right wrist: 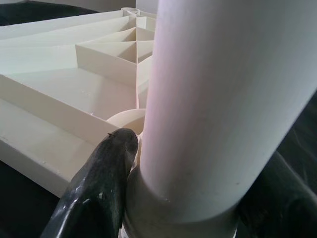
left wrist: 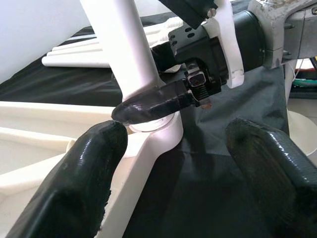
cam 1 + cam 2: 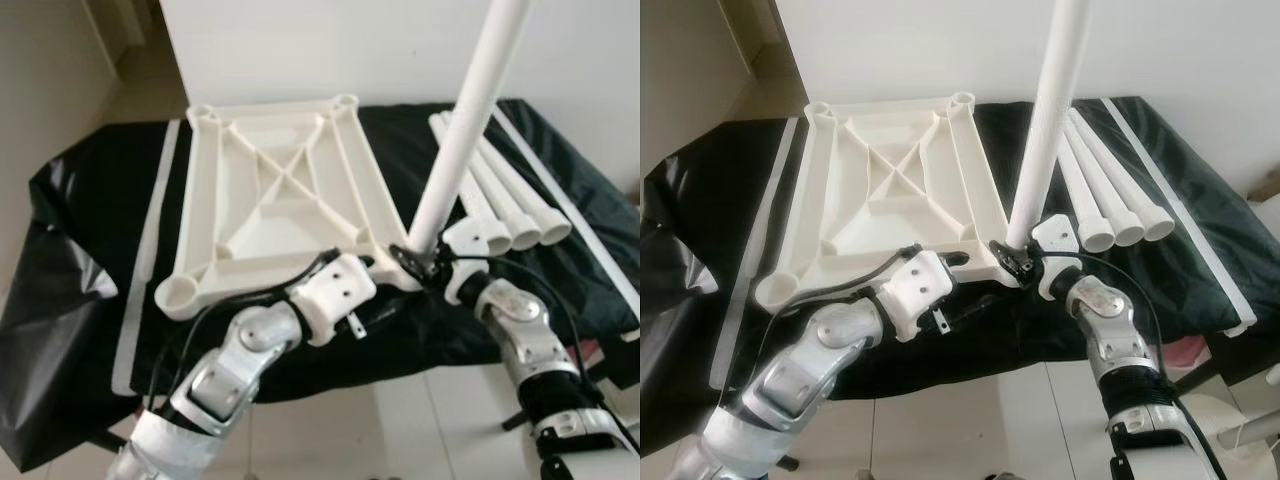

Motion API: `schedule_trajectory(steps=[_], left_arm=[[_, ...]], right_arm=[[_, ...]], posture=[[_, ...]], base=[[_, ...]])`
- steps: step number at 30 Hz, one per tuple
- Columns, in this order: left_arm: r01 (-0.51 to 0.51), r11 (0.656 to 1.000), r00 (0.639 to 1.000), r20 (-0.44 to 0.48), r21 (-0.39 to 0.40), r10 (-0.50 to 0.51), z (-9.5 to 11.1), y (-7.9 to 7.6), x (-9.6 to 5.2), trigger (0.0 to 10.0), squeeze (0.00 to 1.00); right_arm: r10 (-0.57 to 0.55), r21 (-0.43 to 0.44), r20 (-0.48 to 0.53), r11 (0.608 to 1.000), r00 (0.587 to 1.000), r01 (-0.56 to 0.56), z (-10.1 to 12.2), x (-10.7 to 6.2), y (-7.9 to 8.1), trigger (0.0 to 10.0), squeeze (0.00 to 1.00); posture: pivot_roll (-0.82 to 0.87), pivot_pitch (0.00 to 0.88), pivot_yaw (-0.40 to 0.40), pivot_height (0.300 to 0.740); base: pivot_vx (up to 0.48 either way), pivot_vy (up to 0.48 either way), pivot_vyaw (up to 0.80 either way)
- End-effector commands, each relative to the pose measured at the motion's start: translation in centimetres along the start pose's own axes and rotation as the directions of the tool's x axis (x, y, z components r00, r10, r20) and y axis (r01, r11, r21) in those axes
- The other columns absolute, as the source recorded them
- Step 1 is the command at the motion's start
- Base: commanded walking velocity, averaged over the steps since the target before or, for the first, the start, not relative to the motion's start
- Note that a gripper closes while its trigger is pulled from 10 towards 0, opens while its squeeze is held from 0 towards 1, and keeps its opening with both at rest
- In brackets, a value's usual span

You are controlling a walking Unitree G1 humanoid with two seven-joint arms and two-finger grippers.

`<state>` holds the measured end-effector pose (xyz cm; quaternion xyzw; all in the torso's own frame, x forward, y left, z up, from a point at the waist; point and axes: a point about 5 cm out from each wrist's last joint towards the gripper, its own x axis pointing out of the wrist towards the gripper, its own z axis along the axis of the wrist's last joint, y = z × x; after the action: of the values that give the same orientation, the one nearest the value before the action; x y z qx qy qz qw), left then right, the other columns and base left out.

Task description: Building children table

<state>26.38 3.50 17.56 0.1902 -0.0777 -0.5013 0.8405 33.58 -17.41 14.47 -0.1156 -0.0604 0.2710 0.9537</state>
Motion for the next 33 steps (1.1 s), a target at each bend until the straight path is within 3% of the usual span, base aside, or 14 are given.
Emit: schedule_trajectory(steps=[1,6,7,8,21,22,23,26,29,31,32,33], left_arm=[[-0.006,1.0,1.0,-0.027,0.002,0.006,-0.4,0.2,-0.1,10.0,0.0],[-0.007,1.0,1.0,-0.028,0.001,0.007,-0.5,0.2,-0.1,10.0,0.0],[-0.006,1.0,1.0,-0.029,0.001,0.006,-0.5,0.2,-0.2,10.0,0.0],[-0.005,1.0,1.0,-0.029,0.0,0.005,-0.5,0.2,-0.2,10.0,0.0],[-0.013,1.0,0.999,-0.036,-0.002,0.013,-0.7,0.2,-0.2,10.0,0.0],[-0.014,1.0,0.999,-0.039,-0.005,0.014,-0.8,0.2,-0.2,10.0,0.0],[-0.016,1.0,0.999,-0.042,-0.01,0.015,-0.9,0.1,-0.2,10.0,0.0],[-0.016,1.0,0.999,-0.043,-0.012,0.016,-0.9,0.0,-0.3,10.0,0.0],[-0.021,1.0,0.999,-0.043,-0.01,0.021,-1.0,0.0,-0.4,10.0,0.0],[-0.021,1.0,0.999,-0.043,-0.01,0.021,-1.0,0.0,-0.4,10.0,0.0],[-0.024,1.0,0.999,-0.038,-0.015,0.023,-0.9,0.0,-0.4,10.0,0.0],[-0.024,1.0,0.999,-0.038,-0.015,0.023,-0.9,0.0,-0.4,10.0,0.0]], right_arm=[[-0.001,0.038,-0.044,0.999,0.999,0.002,-1.2,-0.5,0.1,0.0,0.0],[-0.006,0.057,-0.05,0.998,0.999,0.009,-1.6,-0.6,0.1,0.0,0.0],[-0.017,0.06,-0.055,0.998,0.998,0.02,-1.8,-0.6,0.1,7.5,0.0],[-0.04,0.067,-0.062,0.997,0.997,0.044,-1.9,-0.5,0.0,10.0,0.0],[-0.217,0.188,-0.098,0.954,0.971,0.232,-1.9,0.5,1.1,10.0,0.0],[-0.309,0.196,-0.12,0.924,0.943,0.328,-1.9,0.5,1.2,10.0,0.0],[-0.459,0.213,-0.159,0.849,0.874,0.484,-1.9,0.0,1.7,10.0,0.0],[-0.502,0.206,-0.167,0.824,0.849,0.528,-1.8,-0.2,1.9,10.0,0.0],[-0.599,0.163,-0.205,0.759,0.774,0.631,-1.8,-0.9,2.7,10.0,0.0],[-0.599,0.163,-0.205,0.759,0.774,0.631,-1.8,-0.9,2.7,10.0,0.0],[-0.645,0.179,-0.218,0.711,0.732,0.68,-1.7,-1.1,3.4,10.0,0.0],[-0.645,0.179,-0.218,0.711,0.732,0.68,-1.7,-1.1,3.4,10.0,0.0]], posture=[[-0.03,0.07,0.003,0.74],[-0.03,0.07,0.003,0.74],[-0.03,0.073,0.003,0.74],[-0.03,0.073,0.003,0.74],[-0.04,0.079,-0.003,0.74],[-0.03,0.08,-0.008,0.74],[-0.03,0.082,-0.014,0.74],[-0.03,0.082,-0.014,0.74],[-0.03,0.083,-0.014,0.74],[-0.03,0.083,-0.014,0.74],[-0.02,0.084,-0.012,0.74],[-0.02,0.084,-0.012,0.74]], base=[[0.0,0.0,0.0],[0.0,0.0,0.0],[0.0,0.0,0.0],[0.0,0.0,0.0],[0.0,0.0,0.0],[0.0,0.0,0.0],[0.0,0.0,0.0],[0.0,0.0,0.0],[0.0,0.0,0.0],[0.0,0.0,0.0],[0.0,0.0,0.0],[0.0,0.0,0.0]])
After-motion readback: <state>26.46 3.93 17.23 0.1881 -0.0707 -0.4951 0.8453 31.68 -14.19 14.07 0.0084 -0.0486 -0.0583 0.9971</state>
